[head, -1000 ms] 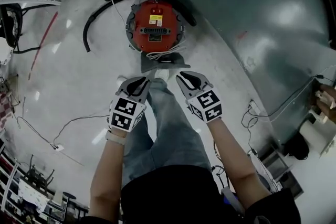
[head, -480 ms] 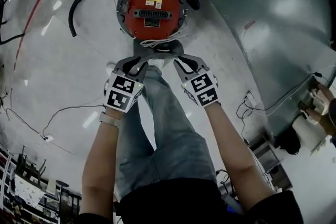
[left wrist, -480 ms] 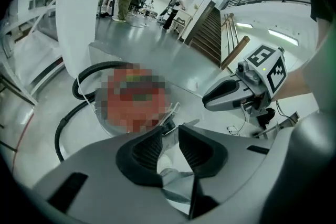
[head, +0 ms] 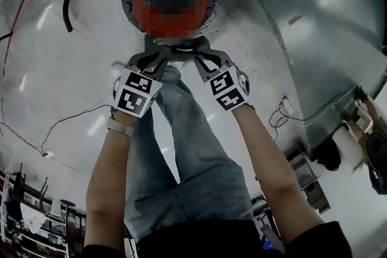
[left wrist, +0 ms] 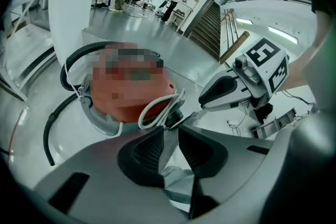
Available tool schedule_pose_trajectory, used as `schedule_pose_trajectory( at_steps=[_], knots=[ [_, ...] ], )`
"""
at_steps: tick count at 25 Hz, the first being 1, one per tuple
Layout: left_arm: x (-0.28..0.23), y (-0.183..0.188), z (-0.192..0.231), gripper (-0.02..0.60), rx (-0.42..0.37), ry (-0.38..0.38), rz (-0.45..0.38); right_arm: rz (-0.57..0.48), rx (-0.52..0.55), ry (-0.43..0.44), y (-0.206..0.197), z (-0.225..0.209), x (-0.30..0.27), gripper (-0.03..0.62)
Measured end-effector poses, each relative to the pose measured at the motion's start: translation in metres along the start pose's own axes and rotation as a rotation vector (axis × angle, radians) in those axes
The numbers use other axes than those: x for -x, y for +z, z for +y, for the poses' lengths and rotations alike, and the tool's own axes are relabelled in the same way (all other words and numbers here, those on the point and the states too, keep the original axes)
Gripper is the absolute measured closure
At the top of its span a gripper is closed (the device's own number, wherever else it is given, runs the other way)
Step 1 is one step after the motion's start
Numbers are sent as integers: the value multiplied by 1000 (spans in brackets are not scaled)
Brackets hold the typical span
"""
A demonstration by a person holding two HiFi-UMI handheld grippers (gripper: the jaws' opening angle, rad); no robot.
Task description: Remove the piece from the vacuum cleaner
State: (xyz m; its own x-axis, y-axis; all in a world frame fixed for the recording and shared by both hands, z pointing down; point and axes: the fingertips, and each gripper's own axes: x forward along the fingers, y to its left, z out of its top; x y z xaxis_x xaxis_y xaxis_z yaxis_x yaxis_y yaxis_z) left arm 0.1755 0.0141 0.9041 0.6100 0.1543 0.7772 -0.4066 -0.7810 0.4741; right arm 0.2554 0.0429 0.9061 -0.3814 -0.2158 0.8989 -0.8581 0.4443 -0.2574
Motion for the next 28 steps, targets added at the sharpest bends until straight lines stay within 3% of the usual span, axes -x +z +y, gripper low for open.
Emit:
schedule_pose_trajectory(
  at_steps=[4, 12, 22, 28],
  knots=[
    [-20, -13, 6, 482, -46, -3, 41, 14, -6, -3, -12, -10, -18, 525],
    [-52, -18, 0, 482, -61, -23, 75, 15, -6, 60, -22, -15, -30, 525],
    [-76, -18, -8, 488, -205, -17, 164, 37, 73, 116, -19, -13, -28, 505],
    [-80, -21, -10, 497, -232, -34, 187, 49, 89, 145, -19, -11, -28, 507]
  ],
)
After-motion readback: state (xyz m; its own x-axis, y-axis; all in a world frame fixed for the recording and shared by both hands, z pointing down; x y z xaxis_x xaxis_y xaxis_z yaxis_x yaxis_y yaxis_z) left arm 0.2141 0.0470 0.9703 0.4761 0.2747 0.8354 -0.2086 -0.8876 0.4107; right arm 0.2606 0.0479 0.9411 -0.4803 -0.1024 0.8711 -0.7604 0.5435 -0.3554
